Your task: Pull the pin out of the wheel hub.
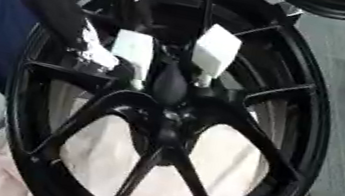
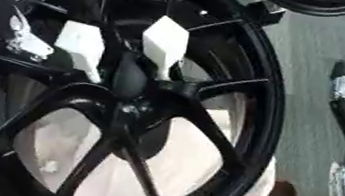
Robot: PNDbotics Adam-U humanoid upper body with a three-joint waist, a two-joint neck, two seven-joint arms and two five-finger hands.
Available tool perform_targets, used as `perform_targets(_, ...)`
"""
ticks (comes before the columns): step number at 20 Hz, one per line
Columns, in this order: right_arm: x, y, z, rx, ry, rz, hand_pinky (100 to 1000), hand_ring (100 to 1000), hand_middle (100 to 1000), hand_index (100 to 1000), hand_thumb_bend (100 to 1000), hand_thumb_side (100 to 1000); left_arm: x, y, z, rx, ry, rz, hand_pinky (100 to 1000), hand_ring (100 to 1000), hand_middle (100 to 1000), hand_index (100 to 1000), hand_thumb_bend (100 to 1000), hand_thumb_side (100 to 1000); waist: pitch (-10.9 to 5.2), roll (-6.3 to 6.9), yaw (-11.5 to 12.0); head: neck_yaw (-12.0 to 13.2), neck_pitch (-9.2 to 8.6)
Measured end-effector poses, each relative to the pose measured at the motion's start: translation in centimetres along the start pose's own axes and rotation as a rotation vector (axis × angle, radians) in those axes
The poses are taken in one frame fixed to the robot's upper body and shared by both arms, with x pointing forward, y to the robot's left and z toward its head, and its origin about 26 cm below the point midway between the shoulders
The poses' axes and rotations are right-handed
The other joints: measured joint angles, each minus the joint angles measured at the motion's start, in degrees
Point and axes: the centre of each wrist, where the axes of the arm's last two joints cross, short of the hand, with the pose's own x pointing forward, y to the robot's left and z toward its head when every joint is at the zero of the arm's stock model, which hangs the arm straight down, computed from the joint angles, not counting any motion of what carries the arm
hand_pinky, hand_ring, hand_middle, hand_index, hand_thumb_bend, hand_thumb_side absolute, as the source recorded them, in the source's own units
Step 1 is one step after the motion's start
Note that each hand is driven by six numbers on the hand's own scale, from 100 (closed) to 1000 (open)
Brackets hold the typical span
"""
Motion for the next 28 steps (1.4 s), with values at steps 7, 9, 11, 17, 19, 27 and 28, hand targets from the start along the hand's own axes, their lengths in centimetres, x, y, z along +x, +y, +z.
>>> perform_targets(7, 0.0, 0.0, 0.0, 0.001, 0.0, -0.002, 790, 595, 470, 632, 414, 328, -0.2, -0.3, -1.0, -0.027, -0.006, -0.002, 806, 742, 661, 836, 383, 428, 0.02, -0.04, -0.1, 0.3, -0.04)
perform_targets(9, 0.0, 0.0, 0.0, 0.002, -0.001, -0.003, 790, 595, 470, 632, 415, 328, -0.3, -0.3, -1.1, -0.031, -0.006, -0.002, 790, 716, 625, 812, 329, 413, 0.02, -0.04, -0.2, 0.3, -0.04)
perform_targets(11, 0.0, 0.0, 0.0, 0.002, -0.002, -0.003, 790, 595, 470, 632, 416, 327, -0.3, -0.3, -1.1, -0.031, -0.005, -0.002, 764, 677, 576, 767, 271, 364, 0.02, -0.04, -0.2, 0.3, -0.05)
perform_targets(17, 0.0, 0.0, 0.0, 0.002, -0.001, -0.007, 790, 595, 470, 632, 417, 327, 0.1, -0.2, -0.7, 0.008, 0.0, 0.011, 683, 556, 419, 595, 100, 152, 0.02, -0.04, -0.2, 0.3, -0.22)
perform_targets(19, 0.0, 0.0, 0.0, 0.002, -0.001, -0.008, 790, 595, 470, 632, 418, 326, 0.4, -0.2, -0.4, 0.032, -0.002, 0.018, 663, 524, 359, 531, 100, 158, 0.02, -0.02, -0.2, 0.4, -0.22)
perform_targets(27, 0.0, 0.0, 0.0, 0.001, -0.001, -0.011, 790, 595, 470, 632, 423, 322, 0.3, -0.1, 2.7, 0.191, 0.003, 0.029, 639, 453, 240, 407, 100, 183, 0.01, 0.18, 0.0, 0.3, -0.25)
perform_targets(28, 0.0, 0.0, 0.0, 0.0, -0.002, -0.011, 790, 595, 470, 632, 424, 321, 0.2, -0.1, 3.5, 0.223, 0.006, 0.033, 638, 448, 233, 402, 100, 183, 0.0, 0.26, 0.0, 0.2, -0.27)
